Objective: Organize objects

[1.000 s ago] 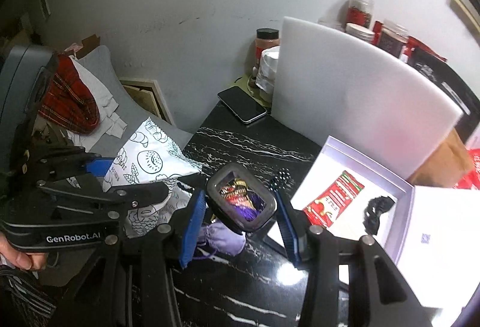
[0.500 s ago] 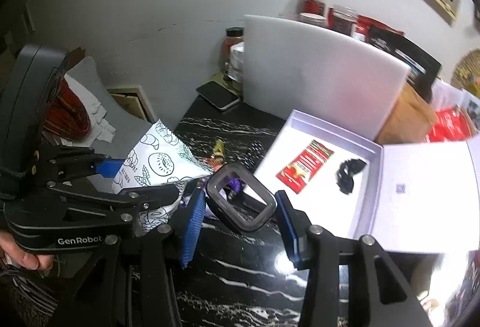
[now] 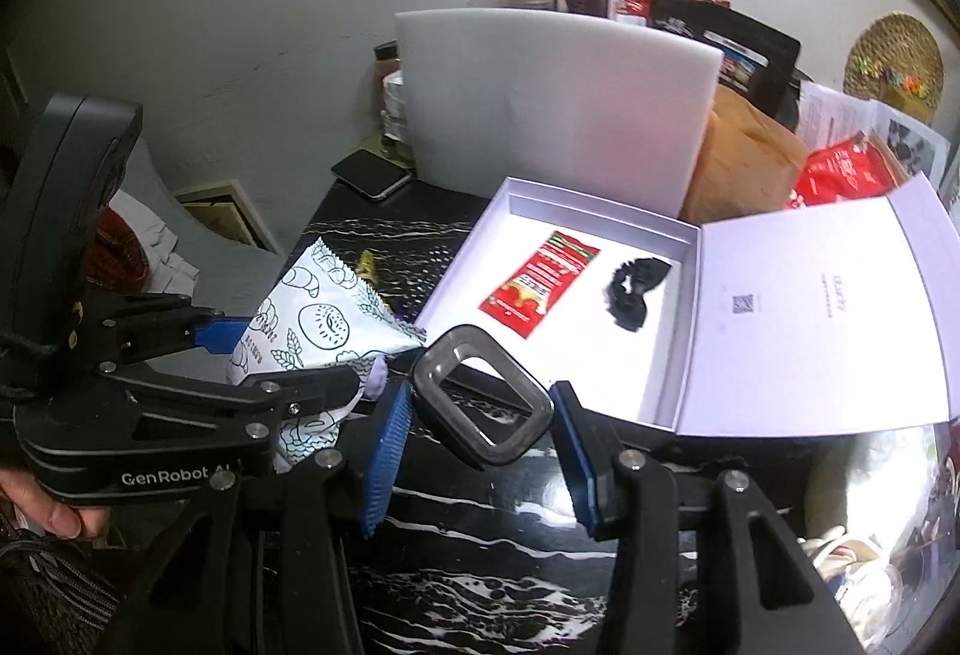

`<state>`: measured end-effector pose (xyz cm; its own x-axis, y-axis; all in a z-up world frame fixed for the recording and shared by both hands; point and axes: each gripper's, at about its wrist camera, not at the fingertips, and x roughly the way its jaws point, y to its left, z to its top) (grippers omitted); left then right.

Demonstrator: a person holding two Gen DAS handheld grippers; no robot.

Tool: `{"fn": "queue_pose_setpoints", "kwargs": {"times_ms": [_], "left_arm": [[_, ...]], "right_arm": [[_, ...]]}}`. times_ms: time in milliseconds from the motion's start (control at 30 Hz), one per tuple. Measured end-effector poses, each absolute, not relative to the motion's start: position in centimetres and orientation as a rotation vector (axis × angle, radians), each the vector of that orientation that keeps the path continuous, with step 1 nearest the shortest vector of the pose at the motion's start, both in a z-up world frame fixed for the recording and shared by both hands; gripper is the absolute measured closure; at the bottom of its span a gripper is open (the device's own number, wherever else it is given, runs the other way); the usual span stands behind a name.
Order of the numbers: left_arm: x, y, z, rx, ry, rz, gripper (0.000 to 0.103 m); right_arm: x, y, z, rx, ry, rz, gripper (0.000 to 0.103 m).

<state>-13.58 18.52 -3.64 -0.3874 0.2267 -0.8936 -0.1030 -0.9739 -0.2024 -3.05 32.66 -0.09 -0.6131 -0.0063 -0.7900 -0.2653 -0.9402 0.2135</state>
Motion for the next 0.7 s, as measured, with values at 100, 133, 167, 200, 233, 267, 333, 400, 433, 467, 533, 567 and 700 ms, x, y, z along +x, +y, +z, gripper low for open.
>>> {"fn": "queue_pose_setpoints", "kwargs": {"times_ms": [100,133,167,200,233,267,333,400,433,467,533,567,700], "left_arm": [[-14.8,19.4,-4.2,-1.626,-0.158,2.442,0.054],[-15.4,19.8,-4.5,-1.633,-0.154,2.437,0.054],[-15.8,19.9,-4.6,-1.637,-0.152,2.434,0.054],[-16.3,20.2,-4.8,-1.642,-0.149,2.431,0.054],[-16.9,20.4,-5.1,-1.649,-0.146,2.428,0.054],[-17.4,20.5,-5.3,-1.654,-0.145,2.425,0.054],[-18.3,20.8,-5.7,-1.664,-0.144,2.42,0.054],[-19.4,21.0,-6.2,-1.675,-0.147,2.416,0.054],[-20.0,21.1,-6.4,-1.682,-0.15,2.413,0.054],[-20.7,21.1,-6.7,-1.688,-0.153,2.409,0.054],[-21.7,21.3,-7.1,-1.696,-0.153,2.405,0.054],[-22.5,21.4,-7.5,-1.702,-0.151,2.4,0.054],[-24.5,21.7,-8.4,-1.716,-0.149,2.391,0.054]], "right_arm": [[-3.3,33.9,-0.7,-1.314,0.483,2.643,0.055],[-3.4,34.3,-0.9,-1.318,0.486,2.64,0.055],[-3.5,34.7,-1.1,-1.323,0.49,2.636,0.055],[-3.7,35.2,-1.3,-1.329,0.494,2.631,0.055],[-4.0,35.5,-1.5,-1.333,0.497,2.629,0.055],[-4.1,35.8,-1.7,-1.338,0.502,2.627,0.055],[-4.6,36.6,-2.2,-1.351,0.509,2.624,0.055],[-5.2,37.2,-2.6,-1.365,0.51,2.619,0.055],[-5.4,37.6,-2.8,-1.372,0.511,2.617,0.055],[-5.7,37.9,-3.0,-1.378,0.513,2.615,0.055],[-6.2,38.4,-3.6,-1.392,0.514,2.608,0.055],[-6.4,38.7,-3.8,-1.397,0.515,2.606,0.055],[-7.3,39.8,-4.9,-1.415,0.53,2.592,0.055]]}}
